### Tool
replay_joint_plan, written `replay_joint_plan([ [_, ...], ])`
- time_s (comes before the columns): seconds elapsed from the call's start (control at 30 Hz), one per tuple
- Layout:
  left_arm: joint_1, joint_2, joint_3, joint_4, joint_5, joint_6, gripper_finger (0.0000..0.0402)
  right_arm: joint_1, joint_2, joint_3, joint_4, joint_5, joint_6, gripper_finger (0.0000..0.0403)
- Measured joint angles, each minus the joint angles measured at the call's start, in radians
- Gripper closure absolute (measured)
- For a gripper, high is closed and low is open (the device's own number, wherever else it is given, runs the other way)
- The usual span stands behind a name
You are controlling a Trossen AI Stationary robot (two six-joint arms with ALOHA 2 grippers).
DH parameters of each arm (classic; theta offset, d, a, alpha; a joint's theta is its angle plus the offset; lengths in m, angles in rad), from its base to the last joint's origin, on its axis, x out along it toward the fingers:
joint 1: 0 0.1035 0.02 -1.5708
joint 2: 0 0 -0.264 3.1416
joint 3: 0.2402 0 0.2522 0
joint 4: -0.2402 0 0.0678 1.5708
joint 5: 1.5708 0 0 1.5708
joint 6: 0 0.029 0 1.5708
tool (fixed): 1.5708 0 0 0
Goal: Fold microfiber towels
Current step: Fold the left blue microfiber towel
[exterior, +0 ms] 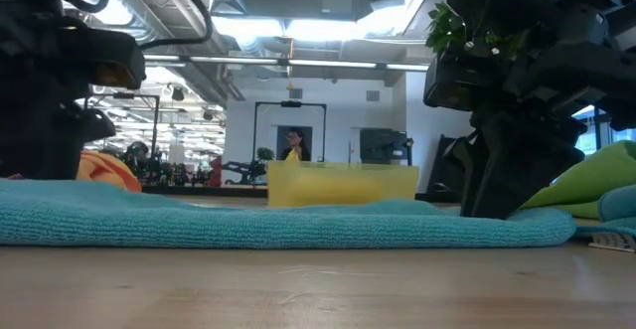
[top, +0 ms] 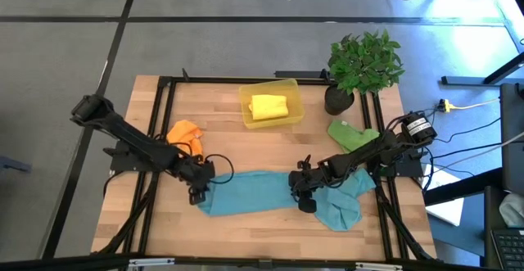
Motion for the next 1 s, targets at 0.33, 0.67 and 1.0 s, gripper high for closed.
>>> replay_joint_plan([
  [0.33,0.003,-0.024,-0.065,0.046,0.019,-0.037,0.0259,0.000,0.000,0.000,0.002,0.003,-0.001,0.0308],
  [0.67,0.003,-0.024,-0.065,0.087,-0.007,-0.010,0.0259,0.000,0.000,0.000,0.002,0.003,-0.001,0.0308],
  [1.0,0.002,-0.017,-0.065,0.119,-0.010,-0.027,0.0271,0.000,0.000,0.000,0.003,0.004,-0.001,0.0308],
])
